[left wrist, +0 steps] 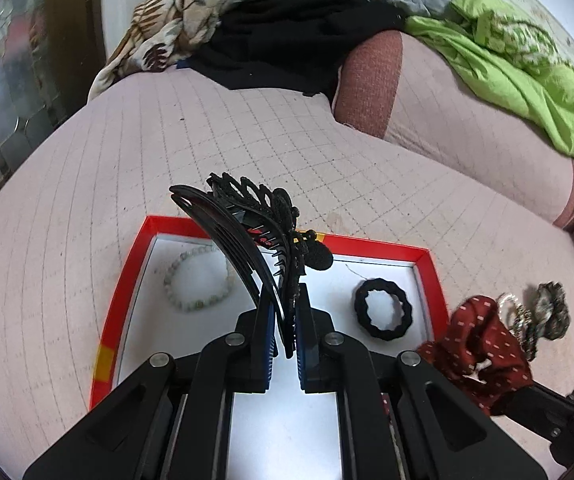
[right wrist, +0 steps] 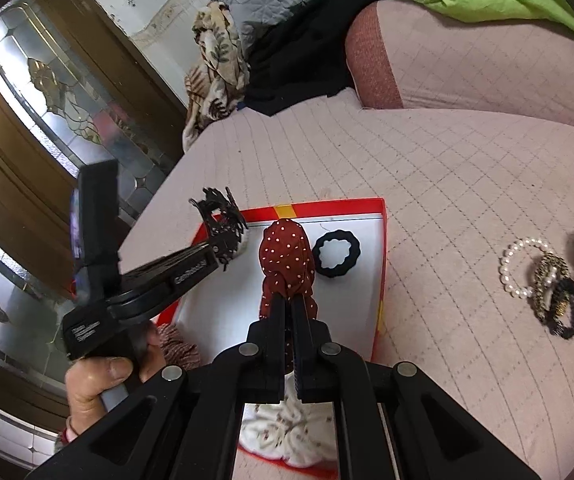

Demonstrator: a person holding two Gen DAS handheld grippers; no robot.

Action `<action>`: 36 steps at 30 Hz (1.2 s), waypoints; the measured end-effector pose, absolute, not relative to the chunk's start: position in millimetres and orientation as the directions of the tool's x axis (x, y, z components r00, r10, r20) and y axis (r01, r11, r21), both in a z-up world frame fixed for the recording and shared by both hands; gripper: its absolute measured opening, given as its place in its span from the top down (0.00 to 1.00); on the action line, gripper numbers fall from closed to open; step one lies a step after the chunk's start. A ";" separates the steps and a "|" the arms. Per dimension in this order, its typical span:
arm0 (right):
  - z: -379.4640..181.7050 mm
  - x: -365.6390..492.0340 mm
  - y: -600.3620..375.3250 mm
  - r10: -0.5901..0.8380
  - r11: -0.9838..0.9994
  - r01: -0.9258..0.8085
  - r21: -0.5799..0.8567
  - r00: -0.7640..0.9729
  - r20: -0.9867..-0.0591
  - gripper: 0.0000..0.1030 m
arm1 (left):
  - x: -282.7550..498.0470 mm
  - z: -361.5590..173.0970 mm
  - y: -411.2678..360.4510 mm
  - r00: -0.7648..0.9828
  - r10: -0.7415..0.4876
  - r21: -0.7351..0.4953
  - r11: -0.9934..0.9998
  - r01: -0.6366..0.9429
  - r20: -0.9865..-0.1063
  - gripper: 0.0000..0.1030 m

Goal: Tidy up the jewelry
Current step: 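Lower the claw clip and red scrunchie into the tray and open both tools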

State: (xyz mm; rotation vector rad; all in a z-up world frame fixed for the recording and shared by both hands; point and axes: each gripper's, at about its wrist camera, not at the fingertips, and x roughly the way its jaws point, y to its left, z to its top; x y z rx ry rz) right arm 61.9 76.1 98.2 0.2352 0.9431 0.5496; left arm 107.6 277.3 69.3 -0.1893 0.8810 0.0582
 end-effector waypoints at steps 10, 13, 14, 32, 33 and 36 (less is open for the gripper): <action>48.5 98.4 86.8 0.497 0.866 -0.288 0.408 0.411 -0.765 0.96 | 128.4 27.5 272.9 0.556 -0.031 -0.098 0.991 -0.091 -0.831 0.92; 38.5 103.6 87.4 0.483 0.874 -0.277 0.399 0.403 -0.777 0.96 | 128.6 23.6 266.7 0.558 0.006 -0.048 0.995 -0.083 -0.830 0.92; 36.9 104.4 87.0 0.479 0.876 -0.275 0.396 0.404 -0.780 0.96 | 128.6 23.6 264.9 0.559 0.014 -0.036 0.996 -0.079 -0.829 0.92; 38.1 102.0 86.9 0.442 0.894 -0.289 0.343 0.434 -0.785 0.81 | 119.7 39.0 259.8 0.596 0.049 -0.007 0.996 -0.091 -0.802 0.73; 38.9 101.5 85.9 0.442 0.894 -0.289 0.343 0.436 -0.784 0.71 | 117.5 42.1 259.3 0.604 0.057 0.001 0.996 -0.093 -0.795 0.69; 43.8 97.6 83.4 0.437 0.897 -0.287 0.337 0.455 -0.776 0.56 | 110.5 52.0 257.7 0.632 0.084 0.024 0.994 -0.103 -0.771 0.57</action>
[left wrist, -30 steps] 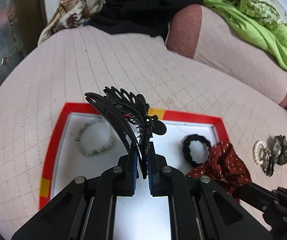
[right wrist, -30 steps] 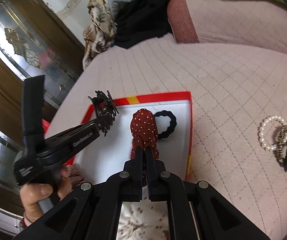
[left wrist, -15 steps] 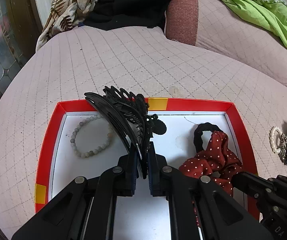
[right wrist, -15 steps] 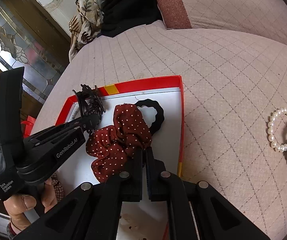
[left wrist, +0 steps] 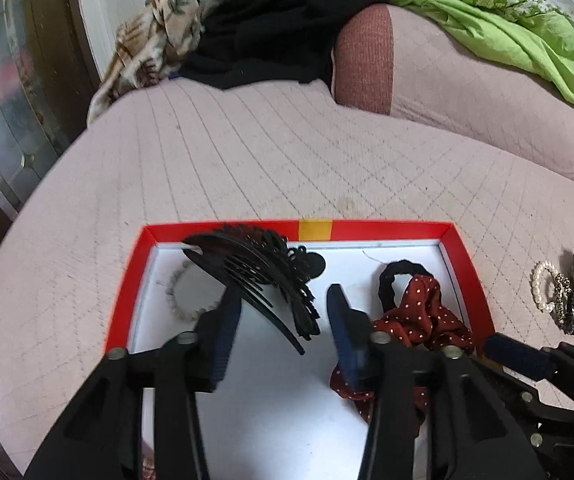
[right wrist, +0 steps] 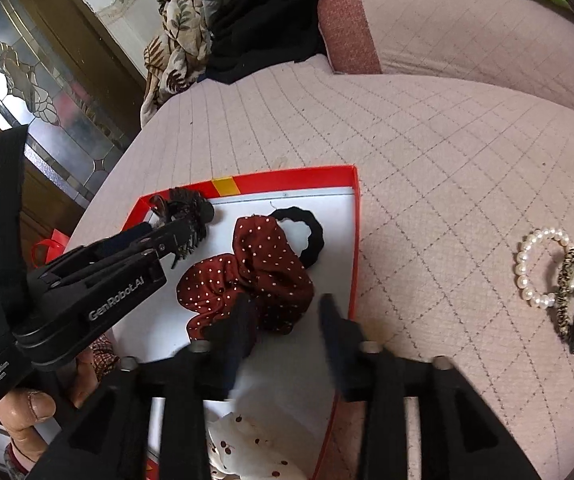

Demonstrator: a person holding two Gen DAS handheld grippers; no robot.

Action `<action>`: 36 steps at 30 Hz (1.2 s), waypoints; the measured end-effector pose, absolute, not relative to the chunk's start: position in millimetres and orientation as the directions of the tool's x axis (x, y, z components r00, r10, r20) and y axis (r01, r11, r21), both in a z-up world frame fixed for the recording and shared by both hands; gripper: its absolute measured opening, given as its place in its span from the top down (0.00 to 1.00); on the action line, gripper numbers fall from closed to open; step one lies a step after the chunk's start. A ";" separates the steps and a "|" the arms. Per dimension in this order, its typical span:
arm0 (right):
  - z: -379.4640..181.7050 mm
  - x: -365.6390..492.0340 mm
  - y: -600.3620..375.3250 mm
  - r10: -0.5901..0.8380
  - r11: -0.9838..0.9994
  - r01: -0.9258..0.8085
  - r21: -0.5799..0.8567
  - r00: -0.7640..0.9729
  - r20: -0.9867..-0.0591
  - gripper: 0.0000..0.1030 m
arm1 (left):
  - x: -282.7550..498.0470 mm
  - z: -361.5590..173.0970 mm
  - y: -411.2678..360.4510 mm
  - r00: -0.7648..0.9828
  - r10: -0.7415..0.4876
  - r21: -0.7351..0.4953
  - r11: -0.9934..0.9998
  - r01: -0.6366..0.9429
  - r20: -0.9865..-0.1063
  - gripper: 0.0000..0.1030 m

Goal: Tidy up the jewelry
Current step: 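Lower the claw clip and red scrunchie into the tray and open both tools, then withdraw both open tools from the tray toward the remaining jewelry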

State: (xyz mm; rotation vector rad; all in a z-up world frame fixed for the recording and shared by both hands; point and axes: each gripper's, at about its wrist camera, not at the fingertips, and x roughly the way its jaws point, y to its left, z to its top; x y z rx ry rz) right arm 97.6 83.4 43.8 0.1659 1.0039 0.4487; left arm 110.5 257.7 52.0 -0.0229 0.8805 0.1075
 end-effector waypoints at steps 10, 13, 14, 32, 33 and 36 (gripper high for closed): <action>55.3 83.4 75.4 0.433 0.899 -0.290 0.329 0.470 -0.769 0.56 | 92.2 68.3 253.0 0.656 0.120 0.054 0.991 -0.120 -0.745 0.57; 57.5 79.2 70.1 0.426 0.902 -0.283 0.325 0.476 -0.769 0.56 | 86.4 72.9 250.6 0.665 0.134 0.068 0.990 -0.125 -0.735 0.57; 57.8 77.8 68.0 0.425 0.903 -0.281 0.324 0.477 -0.770 0.56 | 85.2 74.2 249.5 0.667 0.138 0.072 0.989 -0.126 -0.732 0.57; 68.1 14.2 -46.4 0.327 0.945 -0.182 0.272 0.532 -0.781 0.56 | 28.1 81.5 204.0 0.698 0.145 0.106 0.989 -0.098 -0.702 0.50; 68.5 8.6 -58.3 0.312 0.950 -0.170 0.262 0.537 -0.783 0.56 | 22.9 82.0 202.8 0.697 0.136 0.092 0.991 -0.100 -0.704 0.50; 67.2 -9.3 -104.1 0.254 0.967 -0.116 0.228 0.553 -0.794 0.56 | 6.5 89.3 199.6 0.701 0.099 0.035 0.994 -0.106 -0.706 0.50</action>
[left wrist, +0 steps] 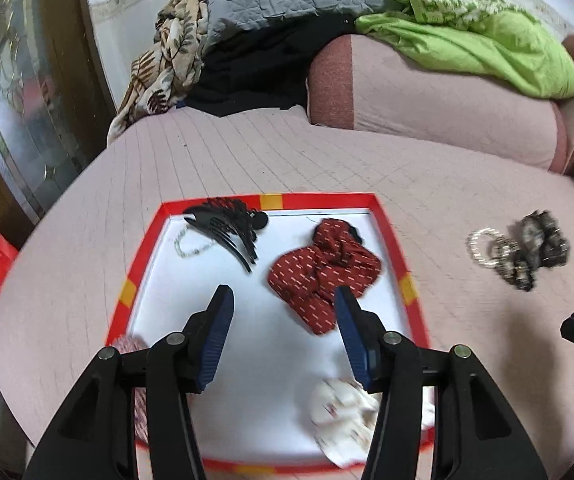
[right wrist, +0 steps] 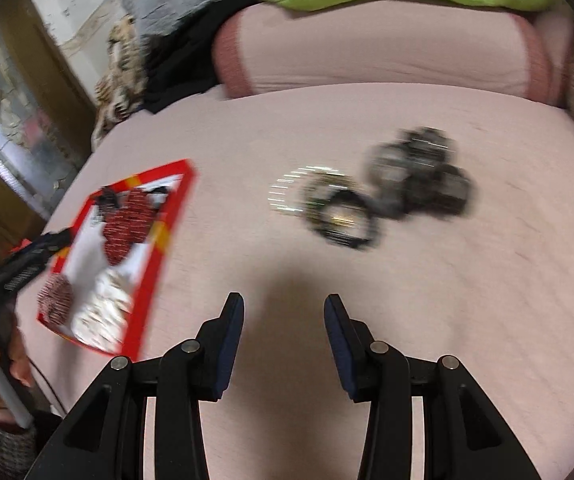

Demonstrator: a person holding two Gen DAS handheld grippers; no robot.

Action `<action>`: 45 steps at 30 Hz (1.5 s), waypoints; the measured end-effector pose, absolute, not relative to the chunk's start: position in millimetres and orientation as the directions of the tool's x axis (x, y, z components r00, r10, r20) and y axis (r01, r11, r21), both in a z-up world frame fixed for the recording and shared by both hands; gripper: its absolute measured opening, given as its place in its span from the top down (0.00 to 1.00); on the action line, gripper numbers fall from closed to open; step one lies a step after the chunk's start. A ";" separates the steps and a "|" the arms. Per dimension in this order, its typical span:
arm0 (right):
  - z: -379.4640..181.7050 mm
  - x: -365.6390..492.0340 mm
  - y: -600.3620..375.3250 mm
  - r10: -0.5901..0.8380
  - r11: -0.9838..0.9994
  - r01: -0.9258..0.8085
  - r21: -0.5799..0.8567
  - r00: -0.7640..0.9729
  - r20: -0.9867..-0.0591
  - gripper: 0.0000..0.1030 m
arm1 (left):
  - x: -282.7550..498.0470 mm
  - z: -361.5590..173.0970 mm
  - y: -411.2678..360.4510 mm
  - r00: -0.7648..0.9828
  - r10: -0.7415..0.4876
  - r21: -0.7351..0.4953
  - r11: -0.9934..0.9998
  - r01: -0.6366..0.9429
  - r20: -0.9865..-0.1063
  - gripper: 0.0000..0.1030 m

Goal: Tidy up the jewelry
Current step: 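Withdraw both open tools from the tray toward the remaining jewelry, then grasp the pearl bracelet with the left tool while the right grasps the black hair tie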

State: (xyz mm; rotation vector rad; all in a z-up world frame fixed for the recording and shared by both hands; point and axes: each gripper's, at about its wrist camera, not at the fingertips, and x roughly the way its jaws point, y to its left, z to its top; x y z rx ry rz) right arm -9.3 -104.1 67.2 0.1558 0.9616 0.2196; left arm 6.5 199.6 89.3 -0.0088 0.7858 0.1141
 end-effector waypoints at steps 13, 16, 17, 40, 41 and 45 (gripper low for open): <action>73.4 -42.0 -219.7 0.176 0.966 0.043 0.255 0.612 -0.771 0.49 | -8.4 105.8 92.0 0.674 -0.074 -0.002 0.994 0.107 -0.735 0.48; 72.8 -38.9 -222.3 0.179 0.967 0.033 0.253 0.618 -0.765 0.48 | 9.0 93.3 64.6 0.645 -0.109 -0.015 0.989 0.149 -0.756 0.48; 72.0 -35.7 -223.3 0.180 0.967 0.031 0.253 0.619 -0.764 0.48 | 15.7 88.4 57.3 0.635 -0.110 -0.016 0.988 0.153 -0.765 0.48; 61.9 72.3 -204.9 0.201 0.970 -0.025 0.243 0.646 -0.736 0.40 | 155.2 14.2 -0.1 0.527 -0.125 0.005 0.971 0.238 -0.841 0.55; 62.9 71.2 -203.7 0.203 0.970 -0.031 0.241 0.652 -0.730 0.40 | 156.6 10.9 0.5 0.513 -0.136 -0.008 0.969 0.245 -0.847 0.67; 63.0 55.5 -192.6 0.250 0.960 -0.075 0.269 0.660 -0.709 0.40 | 157.3 7.7 2.6 0.522 -0.130 0.000 0.971 0.241 -0.843 0.78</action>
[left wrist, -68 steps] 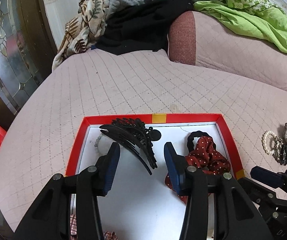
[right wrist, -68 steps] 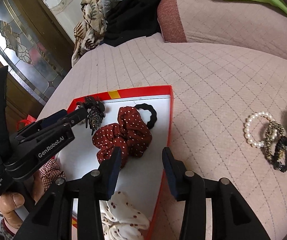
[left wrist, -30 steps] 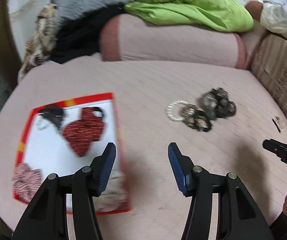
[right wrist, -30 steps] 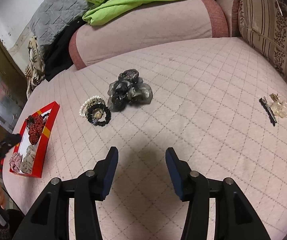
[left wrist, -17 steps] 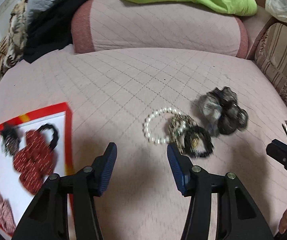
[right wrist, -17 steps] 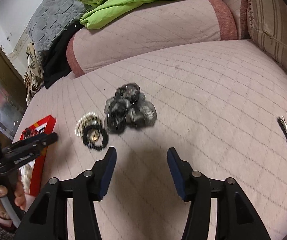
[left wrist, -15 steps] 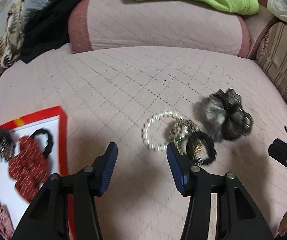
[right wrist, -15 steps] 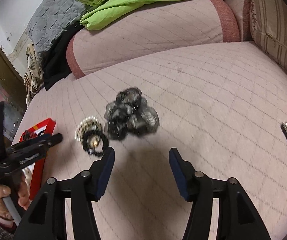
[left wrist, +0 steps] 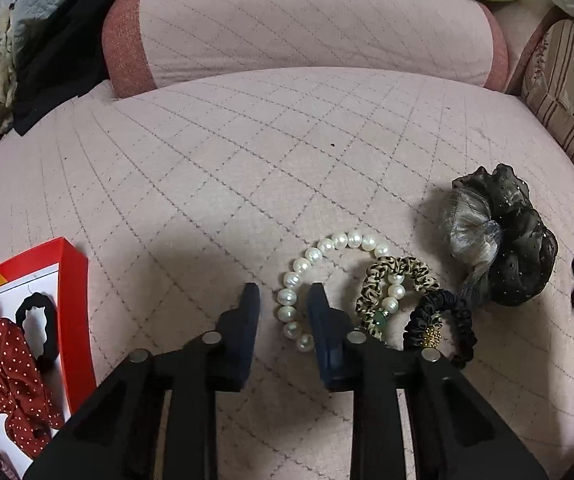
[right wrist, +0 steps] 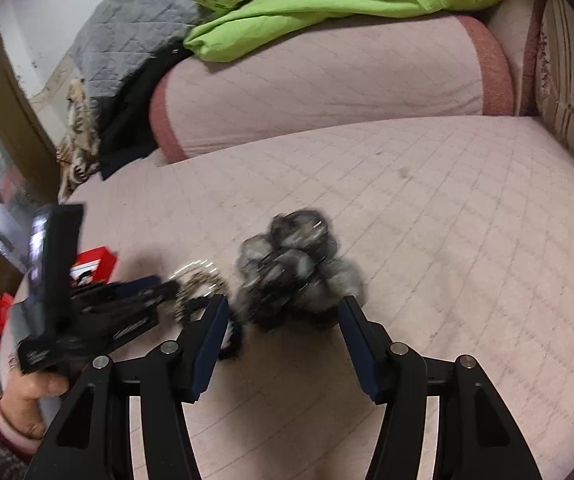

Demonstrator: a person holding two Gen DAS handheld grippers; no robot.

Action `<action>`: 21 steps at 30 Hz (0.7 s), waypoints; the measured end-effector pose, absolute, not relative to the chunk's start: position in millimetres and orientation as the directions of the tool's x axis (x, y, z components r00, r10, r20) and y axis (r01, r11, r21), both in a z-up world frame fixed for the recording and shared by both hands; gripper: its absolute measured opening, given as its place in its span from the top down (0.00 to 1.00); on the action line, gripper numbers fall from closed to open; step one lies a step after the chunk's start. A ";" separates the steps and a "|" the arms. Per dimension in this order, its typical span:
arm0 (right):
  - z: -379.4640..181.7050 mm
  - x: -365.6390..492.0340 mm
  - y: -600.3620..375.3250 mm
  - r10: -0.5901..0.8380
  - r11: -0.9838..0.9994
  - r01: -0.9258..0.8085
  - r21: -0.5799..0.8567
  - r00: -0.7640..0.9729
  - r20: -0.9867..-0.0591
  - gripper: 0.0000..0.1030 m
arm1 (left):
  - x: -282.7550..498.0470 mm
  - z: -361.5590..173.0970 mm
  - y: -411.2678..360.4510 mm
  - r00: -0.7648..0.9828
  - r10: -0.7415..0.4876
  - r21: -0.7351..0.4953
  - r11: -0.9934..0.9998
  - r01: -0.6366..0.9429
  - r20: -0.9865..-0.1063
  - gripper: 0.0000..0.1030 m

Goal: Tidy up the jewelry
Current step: 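Grasp the pearl bracelet with the left tool while the right grasps the black hair tie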

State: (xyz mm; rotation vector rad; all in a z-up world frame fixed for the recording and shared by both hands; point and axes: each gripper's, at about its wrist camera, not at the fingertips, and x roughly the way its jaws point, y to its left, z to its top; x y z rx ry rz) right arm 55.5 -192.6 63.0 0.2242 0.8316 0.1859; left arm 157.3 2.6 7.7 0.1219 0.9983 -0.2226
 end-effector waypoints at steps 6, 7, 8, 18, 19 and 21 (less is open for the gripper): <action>30.8 60.9 -177.3 0.284 0.951 -0.070 0.302 0.587 -0.758 0.60 | 158.2 5.8 5.1 0.529 -0.149 -0.015 0.969 0.248 -0.836 0.79; 26.1 64.8 -176.0 0.289 0.948 -0.064 0.311 0.576 -0.765 0.61 | 157.5 5.2 4.8 0.533 -0.150 -0.014 0.968 0.252 -0.833 0.79; 21.5 69.0 -174.5 0.293 0.946 -0.056 0.319 0.567 -0.770 0.62 | 157.0 4.7 4.2 0.536 -0.152 -0.012 0.967 0.255 -0.830 0.79; 12.3 85.9 -139.9 0.229 0.971 -0.077 0.226 0.563 -0.794 0.78 | 156.1 0.1 -1.0 0.576 -0.138 0.020 0.966 0.259 -0.806 0.79; 12.1 86.7 -138.6 0.210 0.976 -0.071 0.206 0.564 -0.799 0.84 | 154.4 0.4 -3.7 0.579 -0.129 0.036 0.964 0.265 -0.805 0.85; 11.5 85.2 -140.1 0.200 0.978 -0.067 0.196 0.565 -0.800 0.90 | 151.7 1.7 -6.6 0.578 -0.116 0.057 0.961 0.272 -0.808 0.91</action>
